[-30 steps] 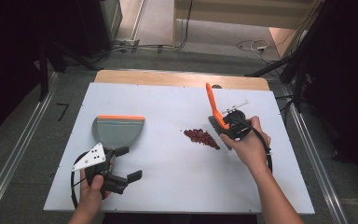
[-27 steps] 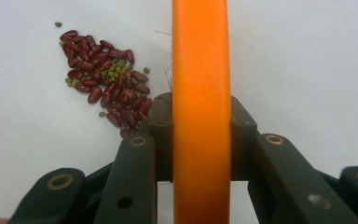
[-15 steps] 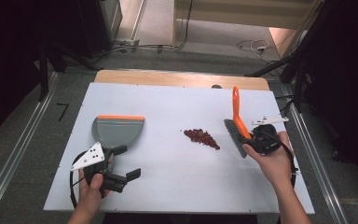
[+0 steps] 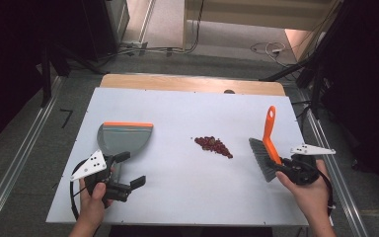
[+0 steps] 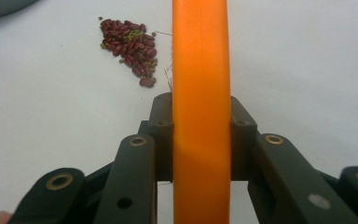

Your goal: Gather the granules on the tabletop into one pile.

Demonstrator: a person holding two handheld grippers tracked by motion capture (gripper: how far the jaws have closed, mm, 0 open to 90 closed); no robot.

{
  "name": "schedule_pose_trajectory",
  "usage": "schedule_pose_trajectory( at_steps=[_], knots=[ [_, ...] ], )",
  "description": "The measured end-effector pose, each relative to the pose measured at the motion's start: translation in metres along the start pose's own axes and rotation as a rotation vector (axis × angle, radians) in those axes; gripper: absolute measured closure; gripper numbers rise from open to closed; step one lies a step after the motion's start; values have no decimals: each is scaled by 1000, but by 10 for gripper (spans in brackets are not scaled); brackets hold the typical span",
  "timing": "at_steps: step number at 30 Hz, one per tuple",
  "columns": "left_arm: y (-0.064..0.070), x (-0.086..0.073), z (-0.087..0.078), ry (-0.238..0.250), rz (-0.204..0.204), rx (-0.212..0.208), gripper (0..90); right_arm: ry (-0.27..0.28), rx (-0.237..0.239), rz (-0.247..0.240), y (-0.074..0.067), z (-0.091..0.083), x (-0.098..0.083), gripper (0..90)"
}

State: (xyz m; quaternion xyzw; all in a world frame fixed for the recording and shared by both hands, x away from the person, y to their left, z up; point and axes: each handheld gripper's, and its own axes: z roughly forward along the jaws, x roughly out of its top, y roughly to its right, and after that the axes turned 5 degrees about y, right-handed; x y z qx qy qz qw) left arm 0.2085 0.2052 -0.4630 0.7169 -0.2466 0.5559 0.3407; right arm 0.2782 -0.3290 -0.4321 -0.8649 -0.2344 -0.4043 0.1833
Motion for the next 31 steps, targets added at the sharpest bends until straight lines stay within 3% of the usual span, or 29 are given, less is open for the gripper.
schedule_pose_trajectory(
  at_steps=[7,13,31],
  knots=[
    [-3,-2,-4,5,19,35,2,40,86,10,13,-8,-19,683],
    [-6,-3,-6,5,20,55,2,44,132,54,26,-5,-30,683],
    [-6,-3,-4,7,19,55,2,40,144,51,26,-3,-31,683]
  ],
)
